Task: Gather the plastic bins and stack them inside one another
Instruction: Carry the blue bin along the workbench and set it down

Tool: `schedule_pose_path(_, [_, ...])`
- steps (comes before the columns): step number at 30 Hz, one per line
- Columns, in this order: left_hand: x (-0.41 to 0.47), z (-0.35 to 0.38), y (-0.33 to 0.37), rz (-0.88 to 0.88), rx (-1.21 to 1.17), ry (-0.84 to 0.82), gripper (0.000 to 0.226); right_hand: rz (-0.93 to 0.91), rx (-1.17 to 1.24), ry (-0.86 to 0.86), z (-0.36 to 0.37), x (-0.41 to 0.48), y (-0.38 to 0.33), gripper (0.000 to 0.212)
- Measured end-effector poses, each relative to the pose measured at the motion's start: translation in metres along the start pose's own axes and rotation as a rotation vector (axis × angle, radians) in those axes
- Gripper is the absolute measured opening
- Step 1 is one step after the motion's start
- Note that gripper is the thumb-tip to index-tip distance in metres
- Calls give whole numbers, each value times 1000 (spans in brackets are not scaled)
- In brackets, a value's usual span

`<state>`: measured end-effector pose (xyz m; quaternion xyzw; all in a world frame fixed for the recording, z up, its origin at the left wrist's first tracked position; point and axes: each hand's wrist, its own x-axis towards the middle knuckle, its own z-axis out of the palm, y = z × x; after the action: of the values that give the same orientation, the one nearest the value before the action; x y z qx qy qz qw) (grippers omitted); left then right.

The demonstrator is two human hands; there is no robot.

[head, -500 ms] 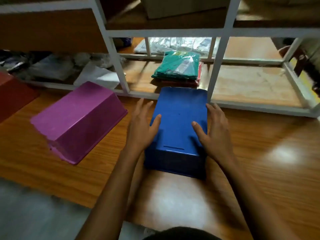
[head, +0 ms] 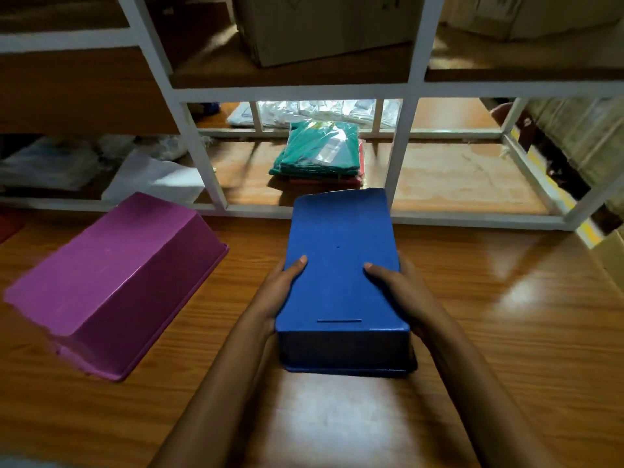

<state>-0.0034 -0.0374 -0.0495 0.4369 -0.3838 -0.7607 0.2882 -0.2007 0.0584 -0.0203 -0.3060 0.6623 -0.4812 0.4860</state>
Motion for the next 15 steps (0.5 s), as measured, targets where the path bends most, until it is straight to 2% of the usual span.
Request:
schedule_pose_path(2, [-6,7,-3,-14,-90,10,38,-96,-182,63,1,-14,-23,47])
schedule_pose_path(6, [-13,16,-24,-109,-135,29,43,-376,-762,239,0,-45,-68,54])
schedule_pose_path(8, [-11,13,-35,-60,-1,195,35,-492,-1135,191,3,-56,-80,49])
schedule_pose_path(10, [-11,10,-35,37,43,346,32,-498,-1370,75,6,-56,-81,53])
schedule_pose_path(11, [-14,10,-28,122,56,411,27,-446,-1415,29,9,-52,-79,59])
schedule_pose_path(13, [-26,14,-3,312,134,503,31,-340,-1425,8,15,-40,-72,85])
schedule_pose_path(15, [-39,15,24,479,116,452,30,-251,-1299,6,23,-31,-69,109])
